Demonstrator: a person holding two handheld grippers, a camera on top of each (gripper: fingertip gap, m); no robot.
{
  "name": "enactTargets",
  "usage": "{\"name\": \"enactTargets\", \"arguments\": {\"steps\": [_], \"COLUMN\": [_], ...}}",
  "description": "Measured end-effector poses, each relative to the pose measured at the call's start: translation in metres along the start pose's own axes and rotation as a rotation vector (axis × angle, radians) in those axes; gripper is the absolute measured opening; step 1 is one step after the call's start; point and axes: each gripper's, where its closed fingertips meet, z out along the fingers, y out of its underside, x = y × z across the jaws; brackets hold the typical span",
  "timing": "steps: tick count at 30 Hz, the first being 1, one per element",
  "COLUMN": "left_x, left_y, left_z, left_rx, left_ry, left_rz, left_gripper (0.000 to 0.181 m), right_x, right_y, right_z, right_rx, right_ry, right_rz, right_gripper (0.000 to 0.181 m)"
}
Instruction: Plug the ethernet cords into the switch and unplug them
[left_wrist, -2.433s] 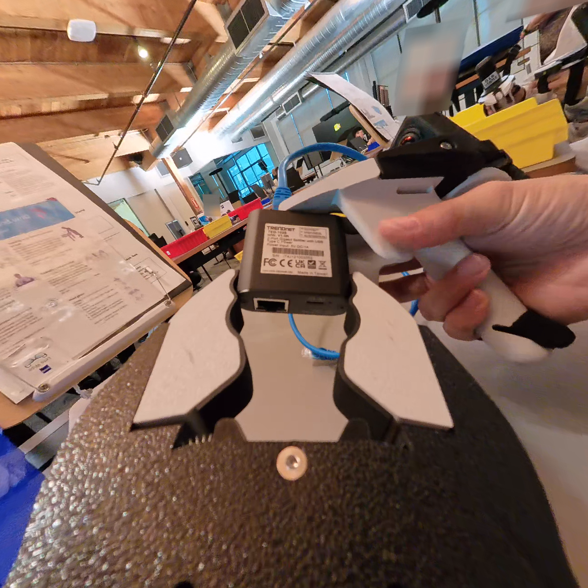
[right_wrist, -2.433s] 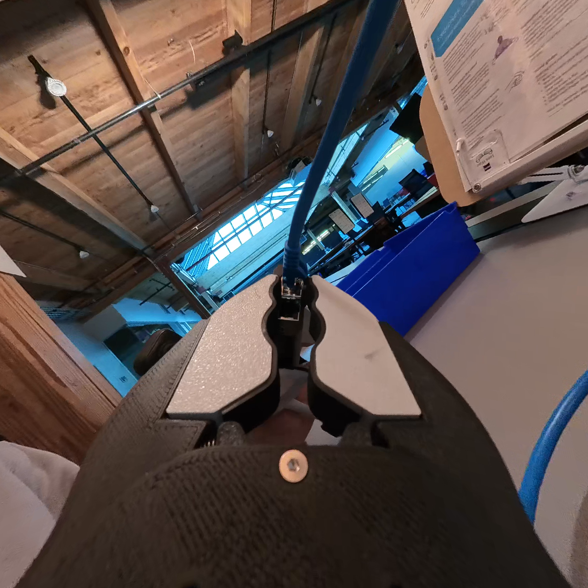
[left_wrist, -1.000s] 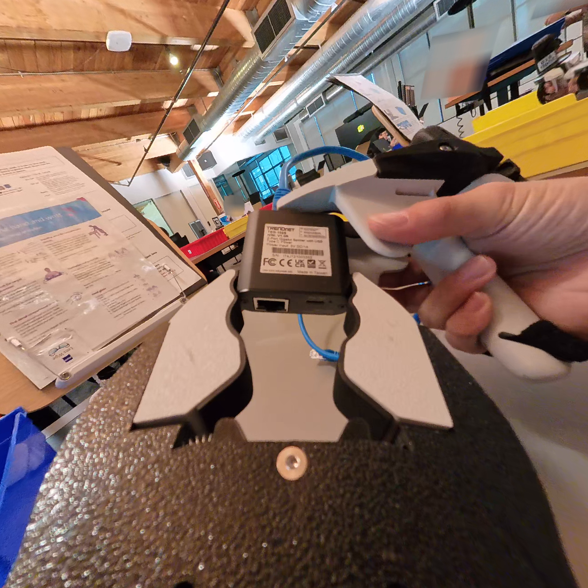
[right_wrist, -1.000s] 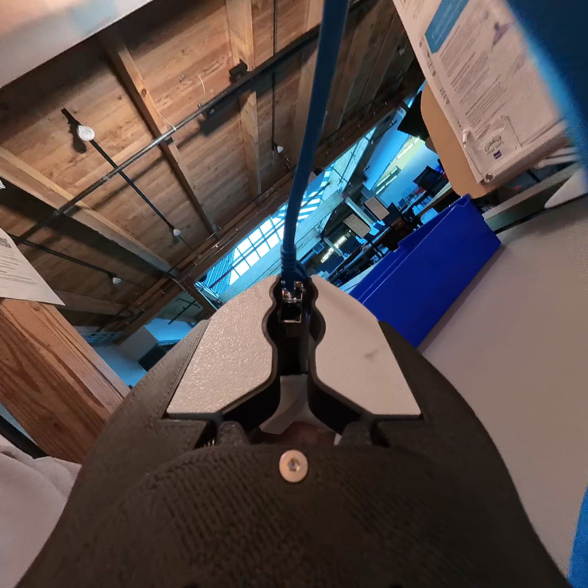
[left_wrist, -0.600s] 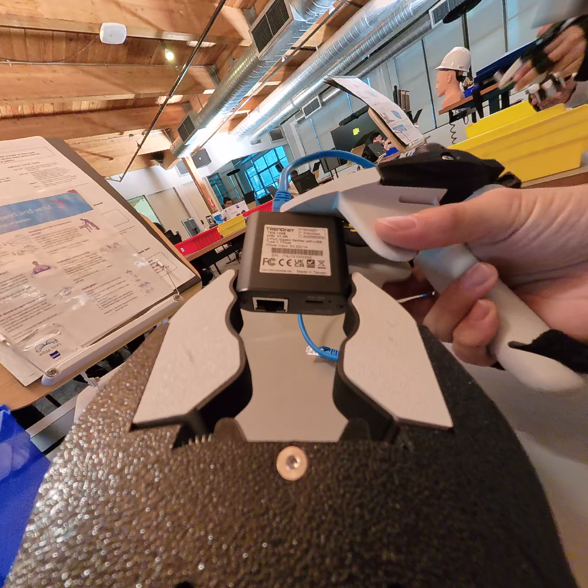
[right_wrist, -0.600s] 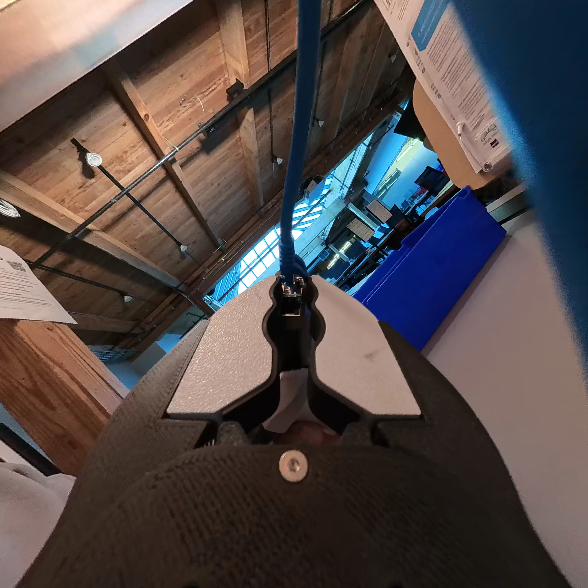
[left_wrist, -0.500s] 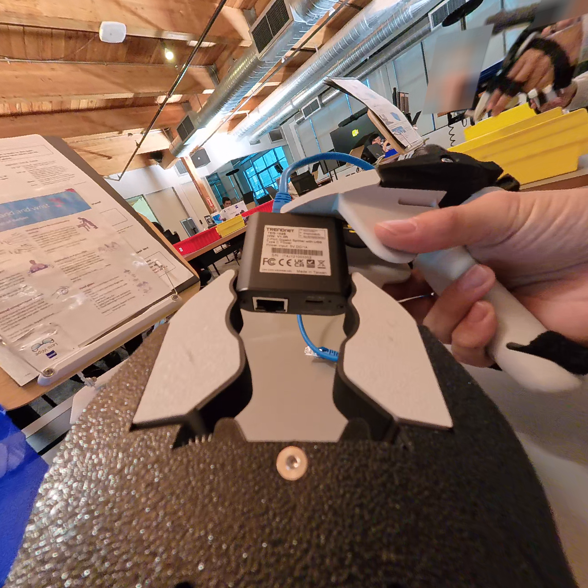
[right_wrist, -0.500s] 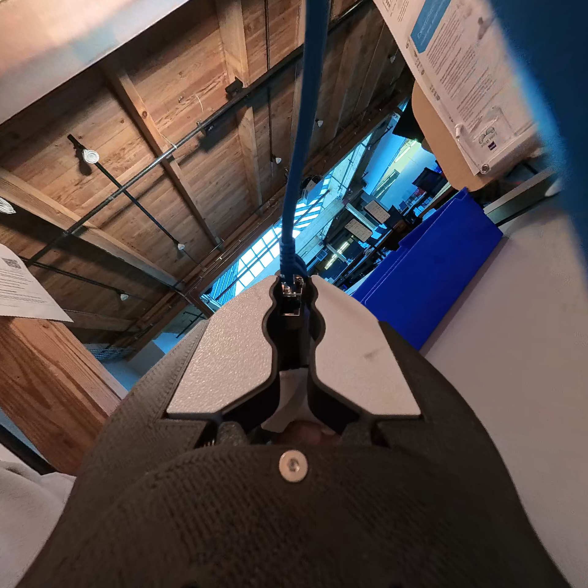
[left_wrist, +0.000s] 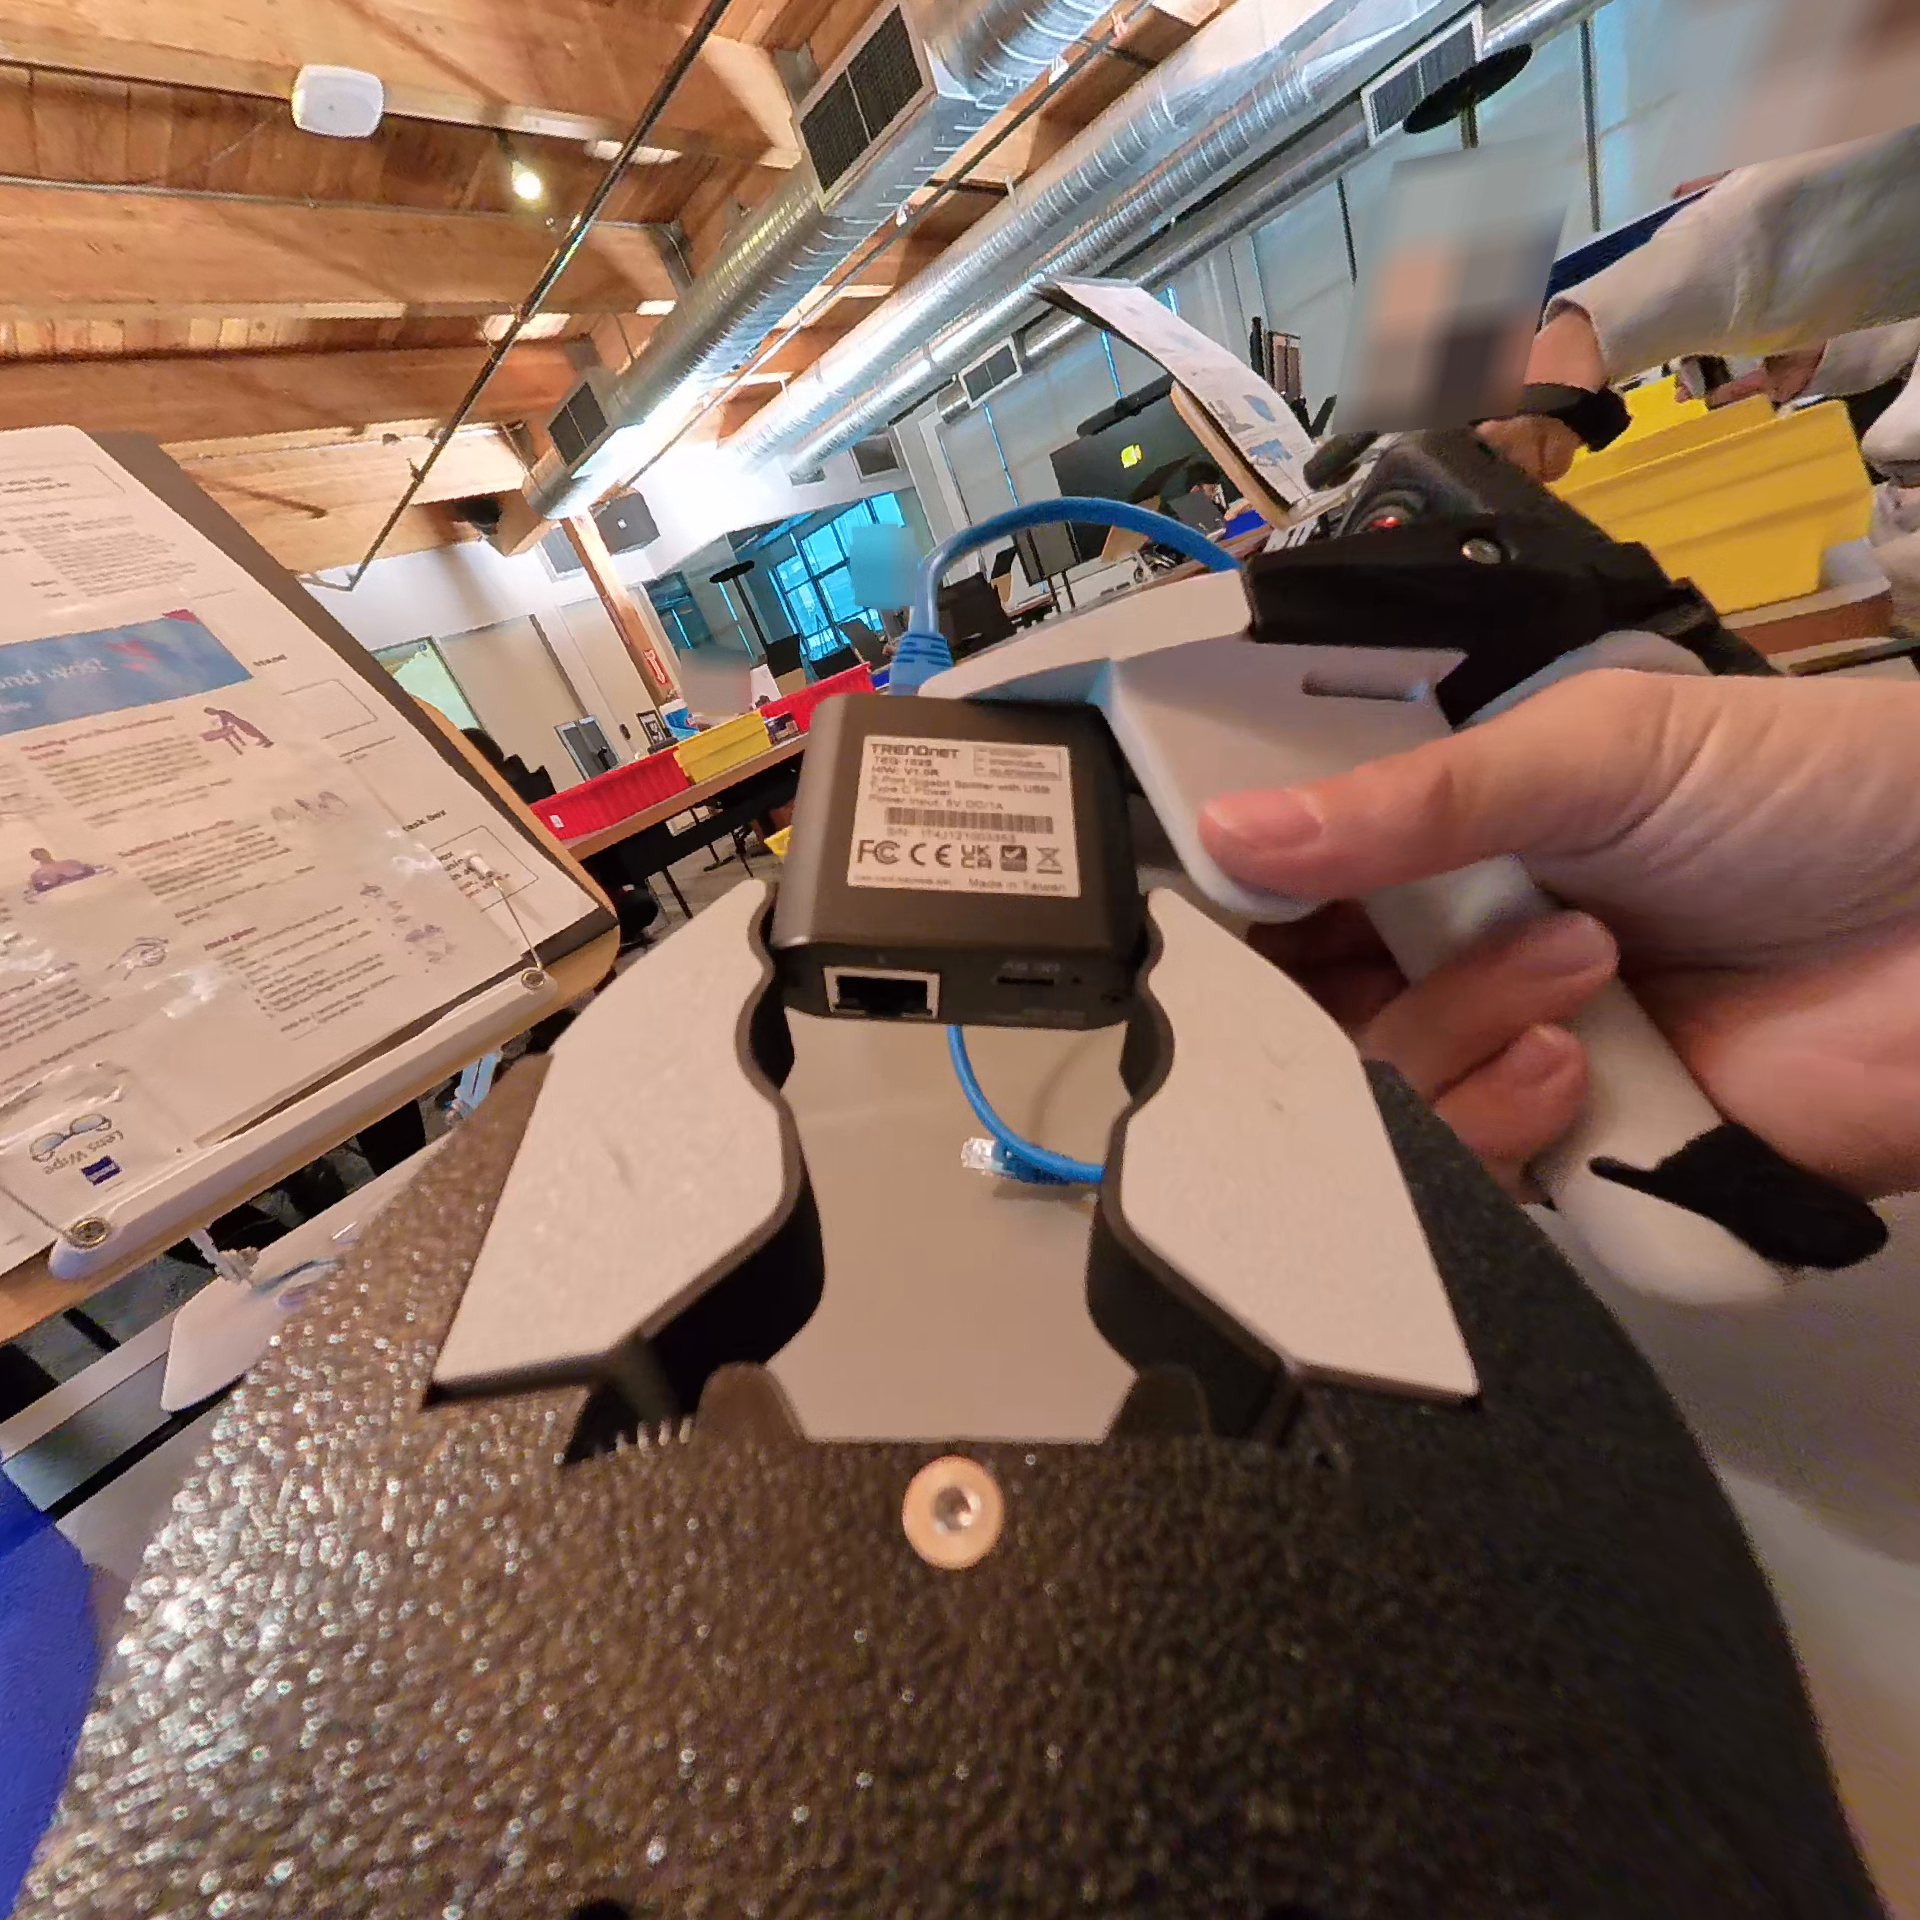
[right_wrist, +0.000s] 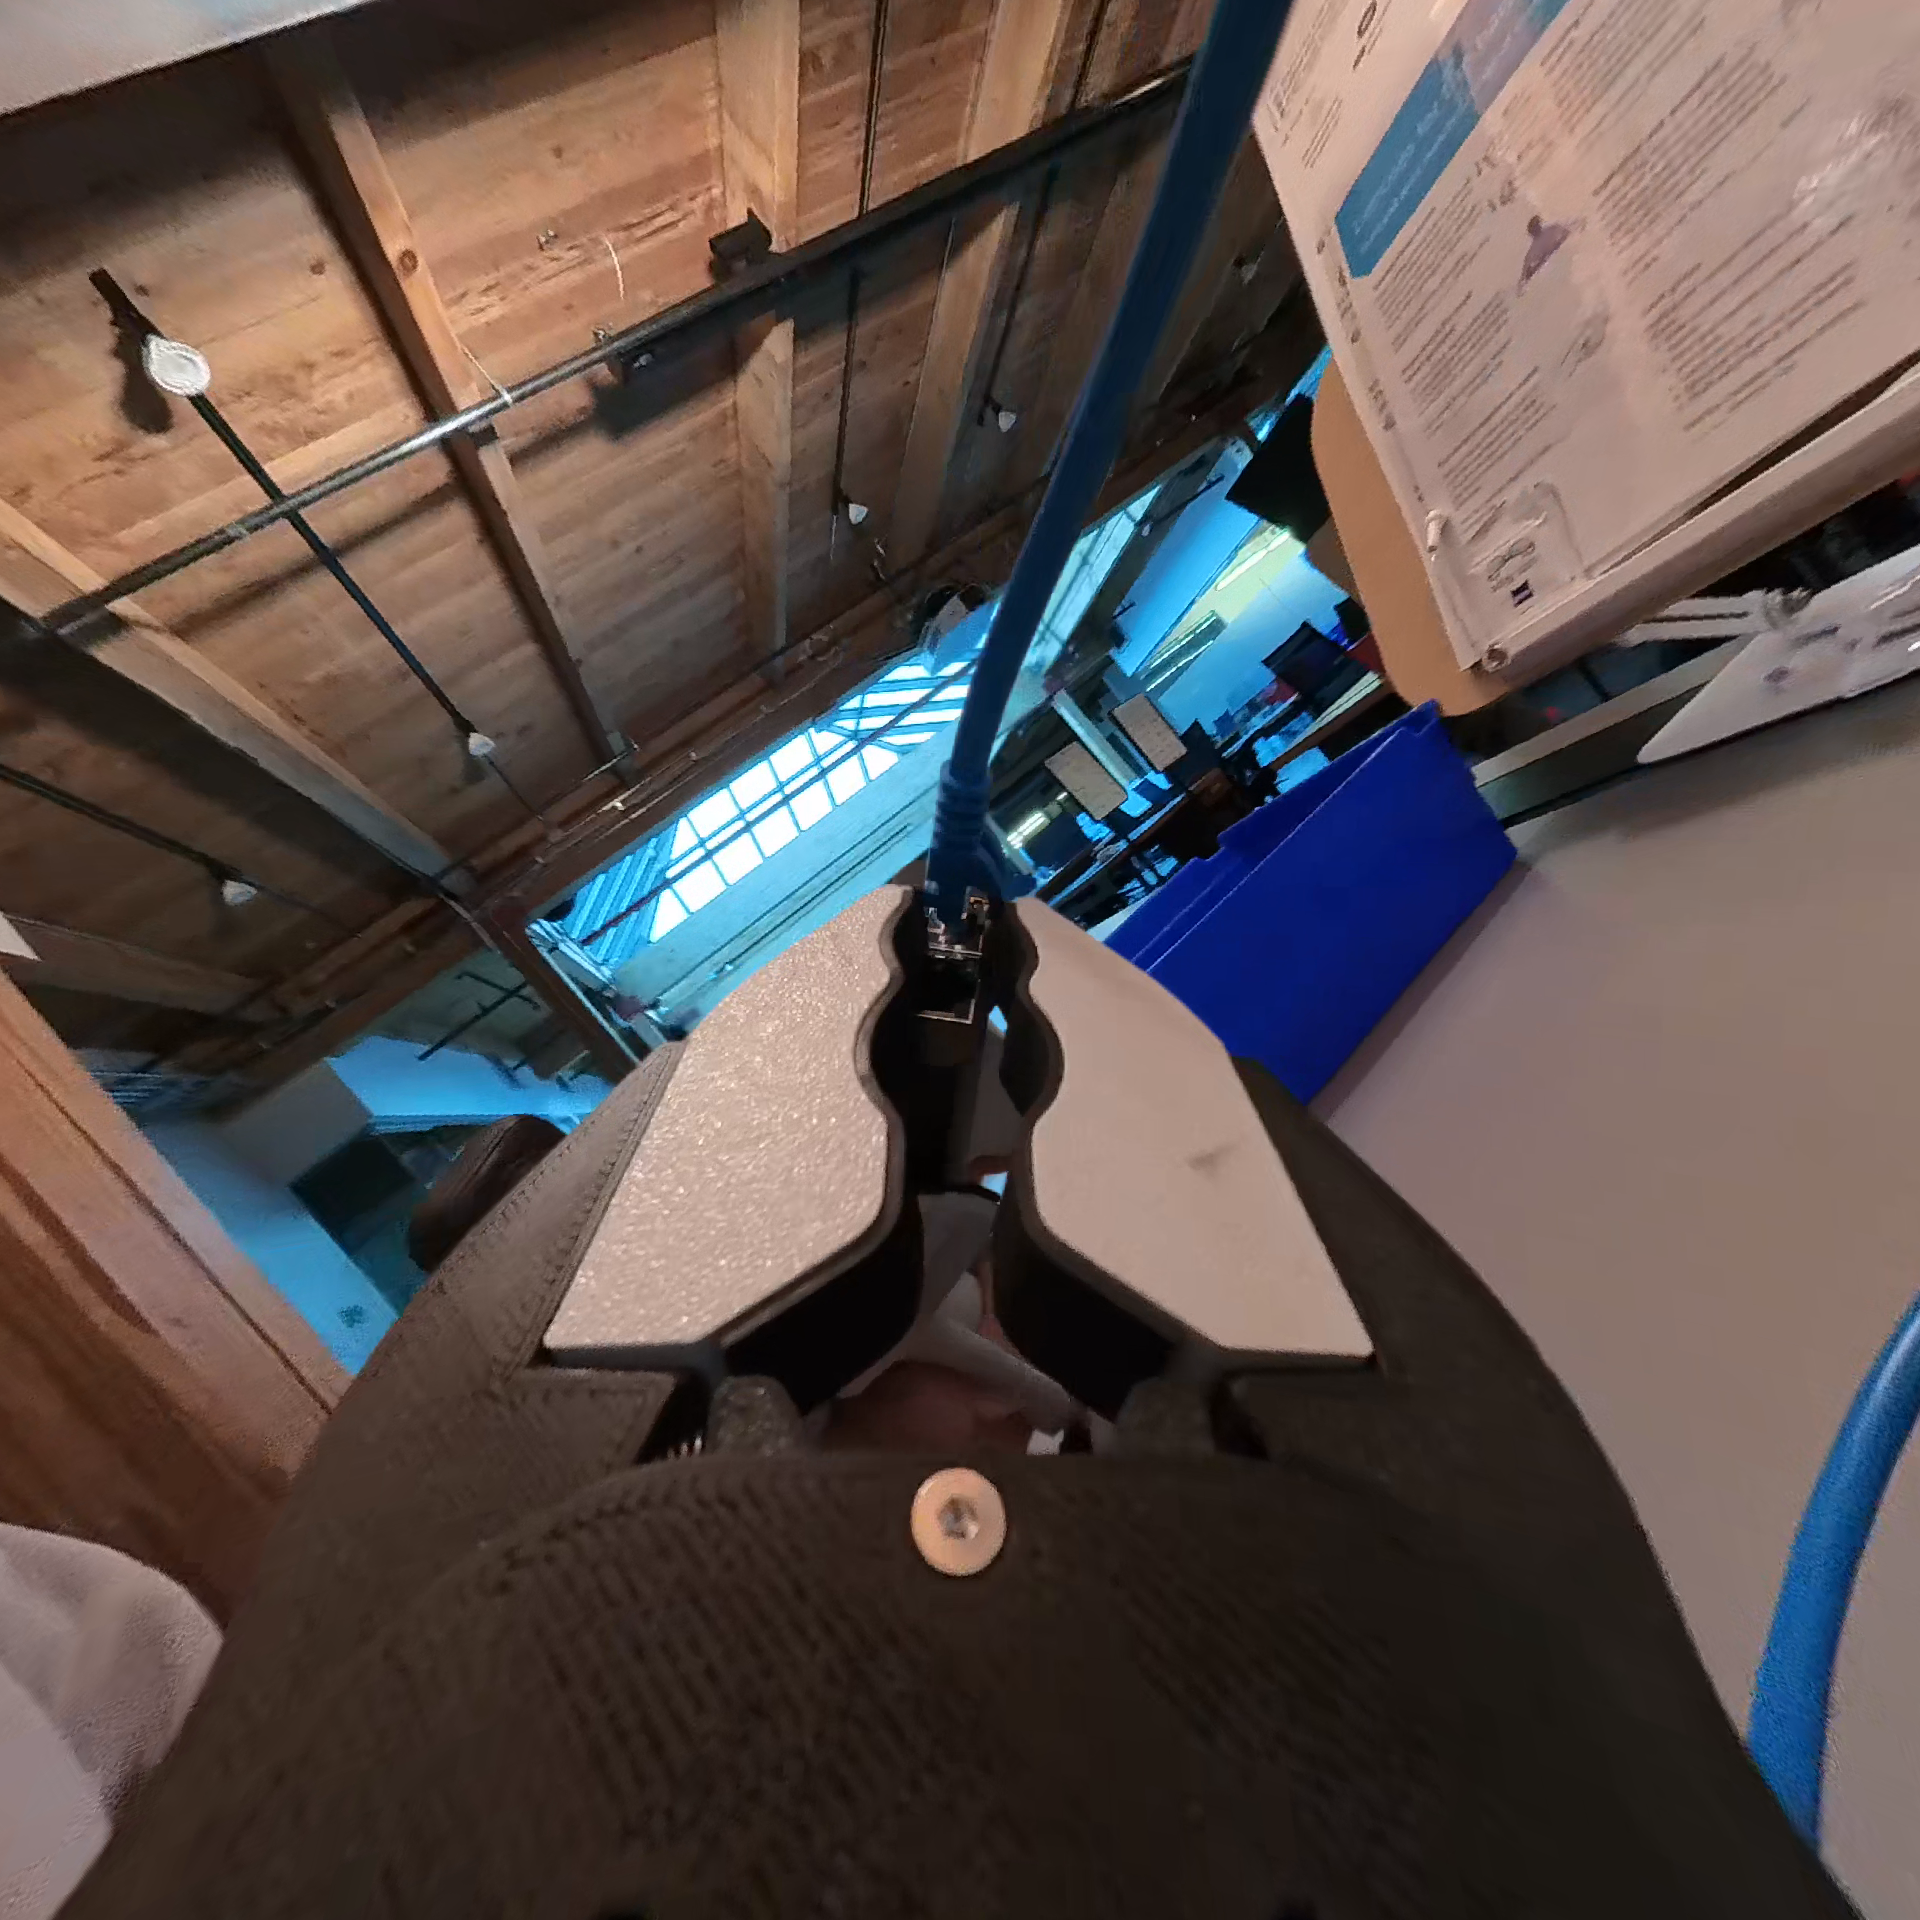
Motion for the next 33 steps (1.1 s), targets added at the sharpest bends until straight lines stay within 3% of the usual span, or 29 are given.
{"name": "enactTargets", "arguments": {"steps": [6, 12, 15, 20, 25, 27, 30, 33], "left_x": [-0.002, -0.006, -0.007, -0.007, -0.006, -0.007, -0.007, -0.007], "left_y": [0.002, -0.006, -0.002, -0.003, -0.002, -0.003, -0.007, -0.014], "left_z": [0.000, -0.001, 0.000, 0.001, 0.001, -0.001, -0.006, -0.007], "left_rx": [0.011, -0.005, -0.007, -0.021, -0.003, 0.017, 0.060, 0.097], "left_ry": [-0.023, -0.111, -0.097, -0.103, -0.090, -0.098, -0.081, -0.067], "left_rz": [-0.011, 0.117, 0.059, 0.093, 0.019, 0.025, 0.105, 0.060], "left_gripper": [0.061, 0.061, 0.061, 0.061, 0.061, 0.061, 0.061, 0.061], "right_x": [0.002, -0.003, 0.000, -0.001, 0.002, -0.002, -0.010, -0.015], "right_y": [0.002, -0.001, 0.000, -0.002, -0.001, 0.000, 0.003, -0.001], "right_z": [0.003, 0.005, 0.006, 0.006, 0.005, 0.007, 0.006, 0.007], "right_rx": [-0.028, 0.009, -0.024, -0.004, -0.004, -0.048, -0.094, -0.042], "right_ry": [-0.009, -0.083, -0.055, -0.074, -0.068, -0.133, -0.166, -0.188], "right_rz": [-0.019, 0.075, 0.013, 0.034, 0.064, 0.135, 0.095, 0.108], "right_gripper": [0.013, 0.014, 0.014, 0.014, 0.014, 0.014, 0.014, 0.014]}}
